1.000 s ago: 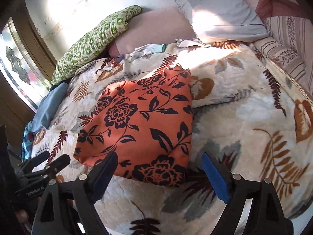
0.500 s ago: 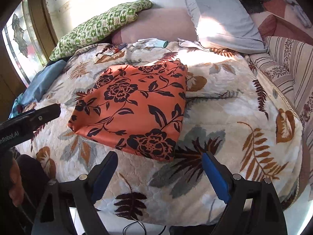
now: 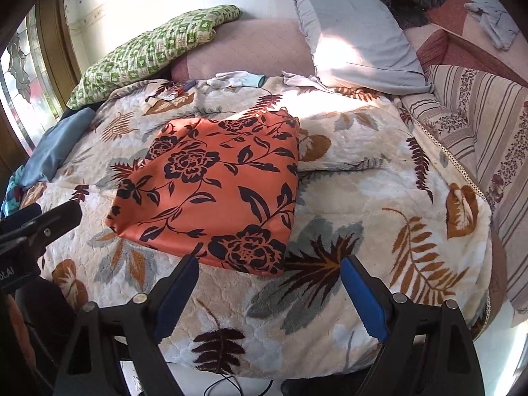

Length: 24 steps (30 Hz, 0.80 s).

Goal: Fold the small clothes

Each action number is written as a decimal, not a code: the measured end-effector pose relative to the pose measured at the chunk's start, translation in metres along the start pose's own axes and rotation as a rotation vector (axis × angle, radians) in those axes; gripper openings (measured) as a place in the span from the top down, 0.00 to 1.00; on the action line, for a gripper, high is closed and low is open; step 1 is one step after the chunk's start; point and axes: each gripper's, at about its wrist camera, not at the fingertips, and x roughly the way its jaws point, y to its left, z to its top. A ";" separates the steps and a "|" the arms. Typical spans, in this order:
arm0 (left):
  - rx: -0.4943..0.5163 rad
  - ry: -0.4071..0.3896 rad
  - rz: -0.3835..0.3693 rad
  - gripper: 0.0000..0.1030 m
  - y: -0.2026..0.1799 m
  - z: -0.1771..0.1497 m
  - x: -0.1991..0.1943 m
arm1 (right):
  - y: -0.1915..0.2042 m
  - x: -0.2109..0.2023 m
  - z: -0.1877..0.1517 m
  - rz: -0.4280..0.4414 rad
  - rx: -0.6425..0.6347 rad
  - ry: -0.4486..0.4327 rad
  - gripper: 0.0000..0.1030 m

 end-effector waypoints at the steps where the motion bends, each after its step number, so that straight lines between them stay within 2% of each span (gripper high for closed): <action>1: 0.000 0.006 0.005 0.03 0.000 0.000 0.000 | 0.001 0.000 0.000 0.002 0.000 0.001 0.13; 5: 0.003 0.030 0.014 0.03 -0.002 0.001 0.003 | 0.002 0.000 0.000 -0.003 -0.001 -0.001 0.13; 12: 0.020 0.003 0.029 0.03 -0.004 0.001 -0.002 | 0.001 0.001 0.002 -0.011 0.007 -0.004 0.13; 24: 0.030 -0.034 0.004 0.03 -0.005 0.005 -0.010 | 0.003 -0.002 0.010 -0.031 0.003 -0.024 0.13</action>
